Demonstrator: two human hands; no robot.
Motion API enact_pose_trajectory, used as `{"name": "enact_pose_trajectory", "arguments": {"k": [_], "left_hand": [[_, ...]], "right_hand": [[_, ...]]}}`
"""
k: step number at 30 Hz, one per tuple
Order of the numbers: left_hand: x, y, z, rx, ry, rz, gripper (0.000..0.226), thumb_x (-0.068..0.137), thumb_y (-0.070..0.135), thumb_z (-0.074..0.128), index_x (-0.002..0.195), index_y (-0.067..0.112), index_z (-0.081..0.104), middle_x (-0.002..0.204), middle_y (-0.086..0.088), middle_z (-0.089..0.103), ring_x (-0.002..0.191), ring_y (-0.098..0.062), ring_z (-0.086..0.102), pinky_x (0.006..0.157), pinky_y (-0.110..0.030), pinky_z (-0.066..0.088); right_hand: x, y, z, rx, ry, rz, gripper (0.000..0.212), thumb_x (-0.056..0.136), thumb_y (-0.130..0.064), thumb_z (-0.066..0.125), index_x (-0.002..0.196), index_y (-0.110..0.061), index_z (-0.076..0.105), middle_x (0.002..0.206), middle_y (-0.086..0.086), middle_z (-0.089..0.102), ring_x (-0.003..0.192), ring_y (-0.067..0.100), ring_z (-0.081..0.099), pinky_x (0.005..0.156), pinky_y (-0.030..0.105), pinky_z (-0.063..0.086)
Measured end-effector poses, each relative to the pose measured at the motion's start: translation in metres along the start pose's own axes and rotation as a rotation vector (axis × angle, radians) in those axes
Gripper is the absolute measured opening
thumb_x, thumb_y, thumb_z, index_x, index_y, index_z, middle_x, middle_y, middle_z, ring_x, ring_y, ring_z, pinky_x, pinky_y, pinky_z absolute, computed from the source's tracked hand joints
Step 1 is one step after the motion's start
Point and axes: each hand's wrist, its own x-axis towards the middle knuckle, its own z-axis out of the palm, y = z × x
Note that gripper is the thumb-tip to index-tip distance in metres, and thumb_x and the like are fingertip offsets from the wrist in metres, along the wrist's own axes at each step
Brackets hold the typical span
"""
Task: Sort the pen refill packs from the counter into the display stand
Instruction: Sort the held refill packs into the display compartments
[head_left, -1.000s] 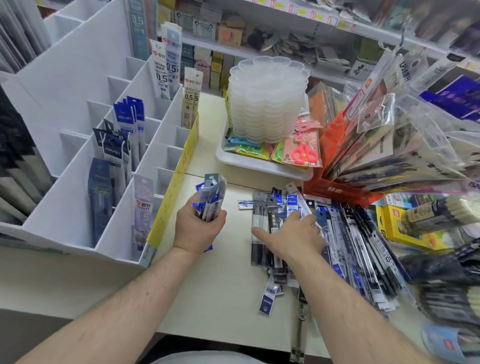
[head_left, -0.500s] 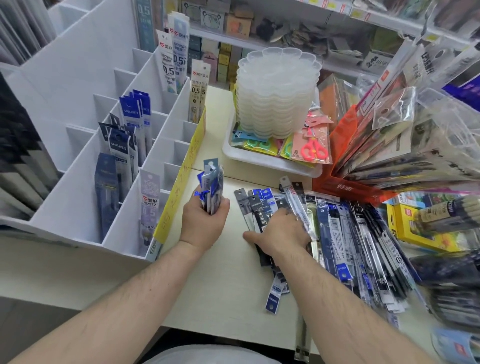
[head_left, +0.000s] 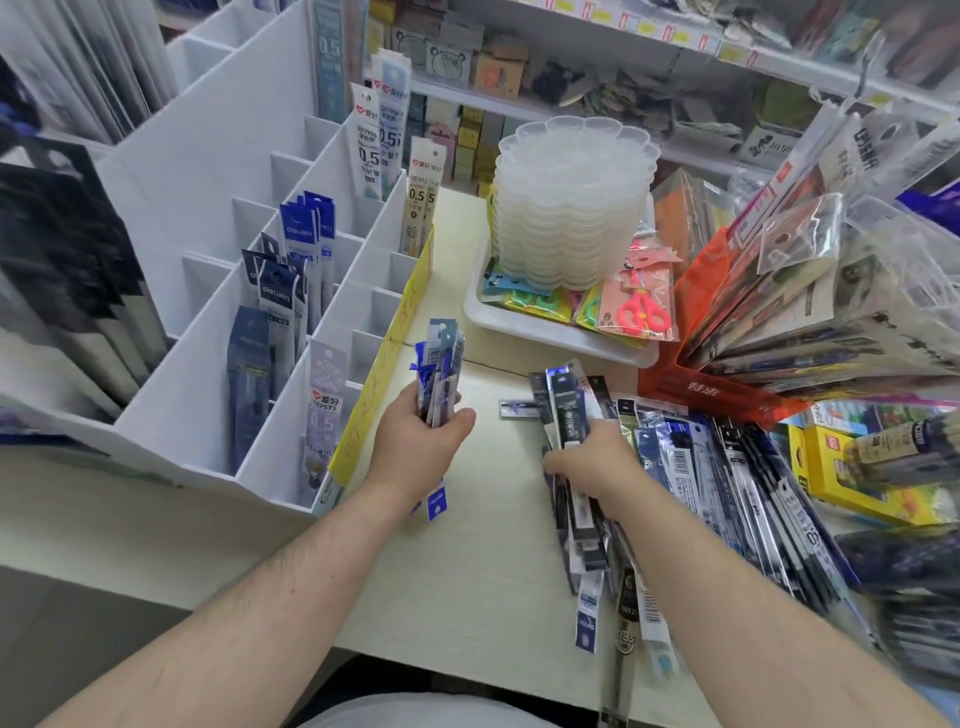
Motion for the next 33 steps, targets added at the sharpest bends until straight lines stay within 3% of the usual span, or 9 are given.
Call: {"name": "enact_pose_trajectory", "arguments": {"k": [3, 8, 12, 15, 19, 22, 26, 29, 33], "left_hand": [[0.001, 0.000, -0.001, -0.018, -0.107, -0.142, 0.013, 0.087, 0.011, 0.071, 0.088, 0.015, 0.058, 0.079, -0.003, 0.064, 0.064, -0.016, 0.062, 0.066, -0.029, 0.053], [-0.004, -0.004, 0.006, 0.000, -0.283, -0.241, 0.015, 0.086, 0.014, 0.073, 0.091, 0.013, 0.059, 0.092, -0.014, 0.071, 0.083, -0.019, 0.073, 0.068, -0.030, 0.054], [-0.007, -0.001, 0.012, -0.040, -0.328, -0.257, 0.015, 0.086, 0.015, 0.074, 0.090, 0.015, 0.060, 0.108, -0.017, 0.071, 0.101, -0.029, 0.070, 0.070, -0.030, 0.052], [-0.007, 0.001, 0.011, 0.000, -0.371, -0.231, 0.014, 0.086, 0.015, 0.073, 0.094, 0.015, 0.062, 0.110, -0.012, 0.072, 0.104, -0.029, 0.069, 0.078, -0.033, 0.055], [-0.011, 0.004, 0.014, 0.054, -0.506, -0.167, 0.015, 0.089, 0.012, 0.070, 0.103, 0.015, 0.066, 0.099, 0.005, 0.074, 0.091, -0.013, 0.070, 0.077, -0.028, 0.054], [-0.014, 0.010, 0.018, 0.009, -0.546, -0.190, 0.014, 0.089, 0.011, 0.071, 0.102, 0.014, 0.065, 0.085, 0.004, 0.072, 0.079, -0.012, 0.069, 0.070, -0.024, 0.053], [-0.013, 0.012, 0.013, -0.093, -0.583, -0.235, 0.033, 0.085, 0.002, 0.073, 0.116, 0.010, 0.065, 0.100, -0.007, 0.077, 0.092, -0.023, 0.074, 0.075, -0.031, 0.058], [-0.012, 0.012, 0.005, -0.096, -0.539, -0.240, 0.030, 0.084, 0.001, 0.073, 0.112, 0.007, 0.065, 0.093, -0.005, 0.077, 0.084, -0.020, 0.074, 0.069, -0.028, 0.058], [-0.004, 0.010, -0.004, -0.013, -0.278, -0.133, 0.028, 0.082, 0.002, 0.074, 0.102, 0.018, 0.064, 0.078, 0.003, 0.064, 0.073, -0.014, 0.062, 0.072, -0.028, 0.052]], "right_hand": [[-0.004, -0.001, -0.015, 0.317, -0.004, -0.021, 0.020, 0.079, 0.003, 0.071, 0.091, -0.010, 0.062, 0.087, 0.011, 0.067, 0.069, 0.021, 0.059, 0.061, 0.027, 0.047], [-0.005, -0.006, -0.025, 0.695, 0.074, 0.025, 0.018, 0.086, 0.003, 0.064, 0.097, -0.009, 0.058, 0.085, 0.007, 0.062, 0.071, 0.020, 0.058, 0.063, 0.029, 0.045], [-0.006, -0.009, -0.027, 0.931, 0.062, 0.080, 0.046, 0.079, -0.007, 0.067, 0.123, 0.001, 0.057, 0.100, 0.017, 0.068, 0.065, 0.025, 0.067, 0.057, 0.034, 0.055], [-0.008, -0.014, -0.032, 1.077, 0.069, 0.040, 0.029, 0.084, -0.004, 0.062, 0.112, -0.002, 0.054, 0.080, 0.012, 0.061, 0.063, 0.025, 0.063, 0.059, 0.037, 0.056], [-0.017, -0.029, -0.021, 1.084, 0.039, -0.046, 0.036, 0.080, -0.003, 0.064, 0.114, -0.002, 0.054, 0.083, 0.013, 0.058, 0.070, 0.027, 0.062, 0.070, 0.048, 0.060], [-0.031, -0.041, -0.006, 1.023, -0.015, -0.117, 0.023, 0.084, 0.005, 0.060, 0.106, -0.003, 0.057, 0.083, 0.014, 0.059, 0.077, 0.031, 0.064, 0.077, 0.055, 0.058], [-0.037, -0.048, 0.002, 0.958, -0.052, -0.149, 0.026, 0.088, 0.008, 0.055, 0.111, -0.001, 0.059, 0.092, 0.018, 0.067, 0.086, 0.038, 0.069, 0.077, 0.058, 0.059], [-0.031, -0.042, 0.002, 0.914, -0.051, -0.118, 0.027, 0.089, 0.008, 0.053, 0.114, 0.000, 0.058, 0.097, 0.015, 0.072, 0.081, 0.028, 0.072, 0.078, 0.055, 0.060], [-0.031, -0.041, 0.005, 0.868, 0.043, -0.181, 0.028, 0.083, 0.015, 0.056, 0.105, -0.002, 0.059, 0.083, 0.011, 0.066, 0.075, 0.026, 0.065, 0.072, 0.040, 0.054]]}}
